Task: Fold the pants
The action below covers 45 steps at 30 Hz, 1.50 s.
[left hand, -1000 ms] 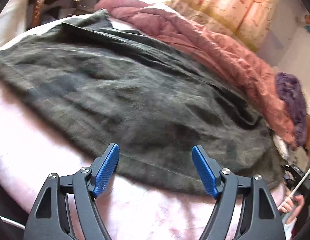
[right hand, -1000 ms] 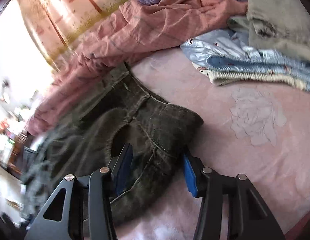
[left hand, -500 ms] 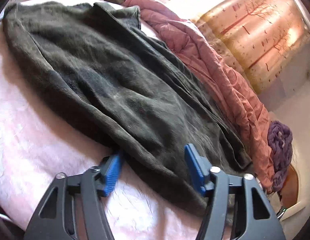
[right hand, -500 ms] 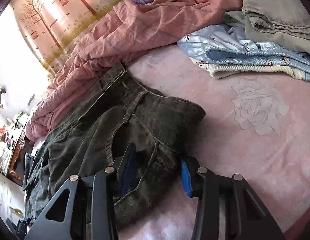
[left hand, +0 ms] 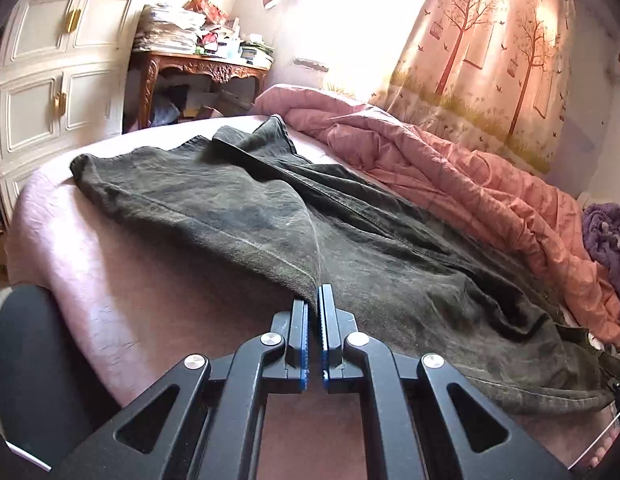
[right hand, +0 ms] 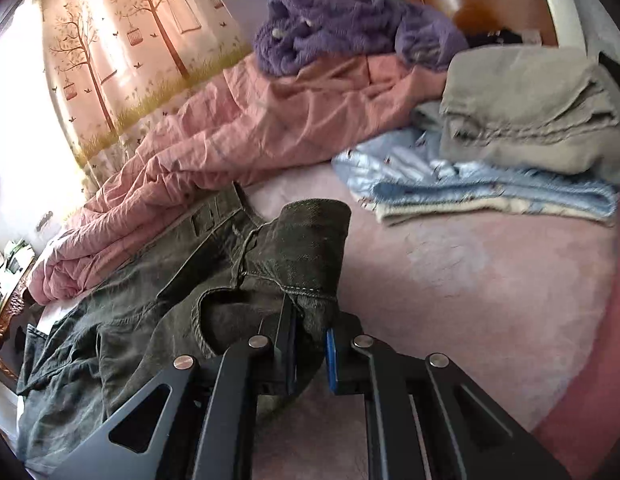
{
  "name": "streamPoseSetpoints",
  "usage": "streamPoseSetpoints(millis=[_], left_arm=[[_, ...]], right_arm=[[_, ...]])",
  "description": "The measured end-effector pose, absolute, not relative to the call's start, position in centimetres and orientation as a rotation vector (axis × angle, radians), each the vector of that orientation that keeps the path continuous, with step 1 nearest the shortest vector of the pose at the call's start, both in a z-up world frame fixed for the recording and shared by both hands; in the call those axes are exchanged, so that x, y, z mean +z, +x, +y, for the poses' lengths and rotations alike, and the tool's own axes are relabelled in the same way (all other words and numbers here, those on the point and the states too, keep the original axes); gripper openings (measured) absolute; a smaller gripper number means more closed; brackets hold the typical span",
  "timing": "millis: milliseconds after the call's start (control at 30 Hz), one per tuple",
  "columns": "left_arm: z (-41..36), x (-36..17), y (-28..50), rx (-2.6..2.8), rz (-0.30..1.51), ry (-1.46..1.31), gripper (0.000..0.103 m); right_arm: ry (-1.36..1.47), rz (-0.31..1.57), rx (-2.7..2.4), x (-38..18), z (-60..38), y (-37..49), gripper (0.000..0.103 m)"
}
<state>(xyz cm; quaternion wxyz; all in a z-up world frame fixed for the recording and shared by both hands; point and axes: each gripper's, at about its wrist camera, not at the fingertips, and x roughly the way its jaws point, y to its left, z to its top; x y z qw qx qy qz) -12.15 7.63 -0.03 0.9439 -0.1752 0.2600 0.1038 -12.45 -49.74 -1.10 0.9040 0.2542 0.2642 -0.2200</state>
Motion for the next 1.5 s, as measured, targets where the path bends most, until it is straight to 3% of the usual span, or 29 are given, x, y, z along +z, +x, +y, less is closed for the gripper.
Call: streamPoseSetpoints(millis=[200, 267, 333, 433, 500, 567, 600, 867, 1500], left_arm=[[6.7, -5.6, -10.8, 0.275, 0.673, -0.285, 0.004], [6.3, -6.0, -10.7, 0.285, 0.644, -0.248, 0.004], [5.9, -5.7, -10.5, 0.277, 0.639, -0.218, 0.005], [7.7, -5.4, -10.3, 0.178, 0.679, -0.318, 0.027], [8.9, -5.0, -10.7, 0.184, 0.691, -0.332, 0.034], [9.8, -4.5, -10.9, 0.220, 0.690, -0.291, 0.067], [10.4, -4.2, -11.0, 0.226, 0.682, -0.282, 0.069], [14.3, -4.3, -11.8, 0.164, 0.708, -0.327, 0.079], [33.7, -2.5, -7.8, 0.346, 0.623, -0.466, 0.075]], right_arm=[[0.564, 0.728, -0.488, -4.3, -50.6, -11.4, 0.011], [0.571, 0.737, -0.478, -4.1, -50.9, -11.4, 0.013], [0.541, 0.750, -0.493, -4.0, -50.5, -11.6, 0.024], [0.456, 0.715, -0.542, -2.9, -49.2, -12.9, 0.040], [0.427, 0.661, -0.550, -2.1, -48.3, -14.4, 0.053], [0.403, 0.605, -0.505, -1.0, -46.9, -15.8, 0.055], [0.388, 0.583, -0.479, -0.4, -45.9, -16.2, 0.055], [0.318, 0.500, -0.253, 1.4, -37.1, -15.7, 0.056], [0.133, 0.607, -0.020, -2.4, -19.6, -9.7, 0.056]])
